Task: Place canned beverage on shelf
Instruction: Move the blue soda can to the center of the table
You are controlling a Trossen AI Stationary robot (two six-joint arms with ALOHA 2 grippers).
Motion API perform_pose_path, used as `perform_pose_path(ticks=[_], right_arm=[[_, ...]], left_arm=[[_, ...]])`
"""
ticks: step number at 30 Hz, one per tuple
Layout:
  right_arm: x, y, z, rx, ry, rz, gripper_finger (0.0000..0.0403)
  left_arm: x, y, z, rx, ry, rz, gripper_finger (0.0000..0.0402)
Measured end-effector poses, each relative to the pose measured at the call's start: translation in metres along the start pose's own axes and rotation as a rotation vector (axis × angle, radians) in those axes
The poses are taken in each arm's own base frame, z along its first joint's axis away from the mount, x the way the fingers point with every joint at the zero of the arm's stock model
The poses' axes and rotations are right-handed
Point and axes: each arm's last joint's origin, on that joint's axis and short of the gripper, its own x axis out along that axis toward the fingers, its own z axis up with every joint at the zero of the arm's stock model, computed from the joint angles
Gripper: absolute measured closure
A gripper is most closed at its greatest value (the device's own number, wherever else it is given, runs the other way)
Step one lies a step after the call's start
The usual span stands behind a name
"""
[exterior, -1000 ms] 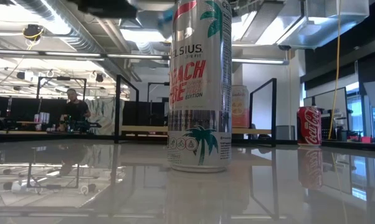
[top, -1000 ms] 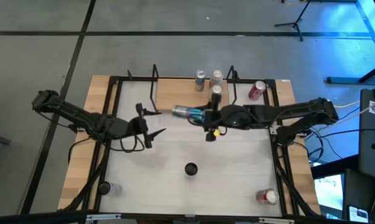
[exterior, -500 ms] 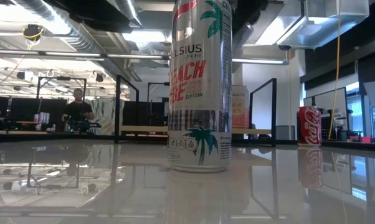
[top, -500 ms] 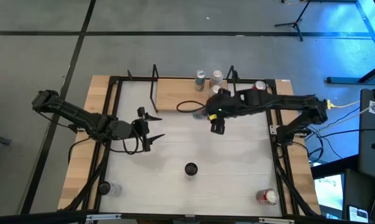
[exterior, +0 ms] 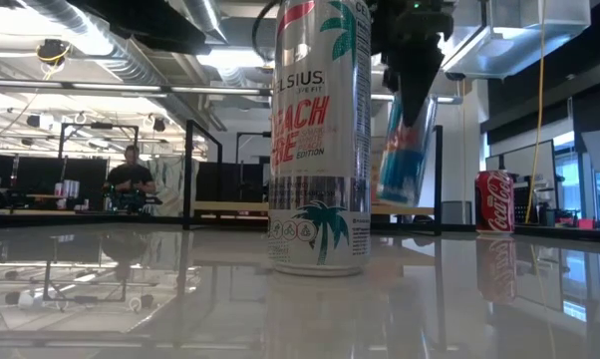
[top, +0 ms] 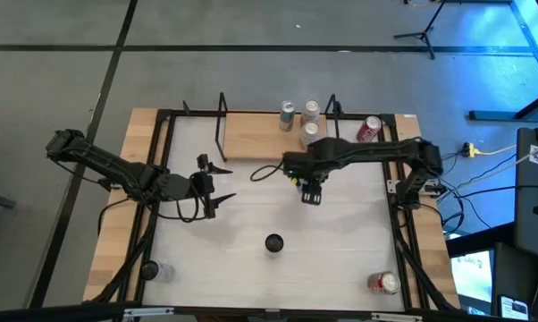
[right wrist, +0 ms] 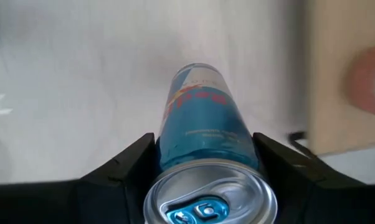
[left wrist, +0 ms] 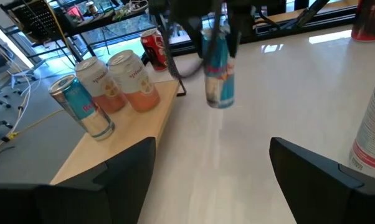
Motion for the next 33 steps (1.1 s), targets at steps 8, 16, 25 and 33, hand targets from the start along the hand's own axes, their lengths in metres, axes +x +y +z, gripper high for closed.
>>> perform_pose_path(ticks=[8,16,25,33], right_arm=[[0.029,0.006,0.016,-0.072,0.037,0.079,0.0175],[0.042,0.009,0.024,-0.101,0.038,0.128,0.0174],[0.043,0.009,0.027,-0.109,0.009,0.101,0.0137],[0.022,0.008,0.026,-0.110,0.030,0.095,0.0119]], left_arm=[[0.000,0.000,0.000,0.000,-0.001,0.000,0.0096],[0.000,0.000,0.000,0.023,-0.002,-0.003,0.0096],[0.000,0.000,0.000,0.024,-0.003,-0.004,0.0096],[0.000,0.000,0.000,0.024,-0.002,-0.003,0.0096]])
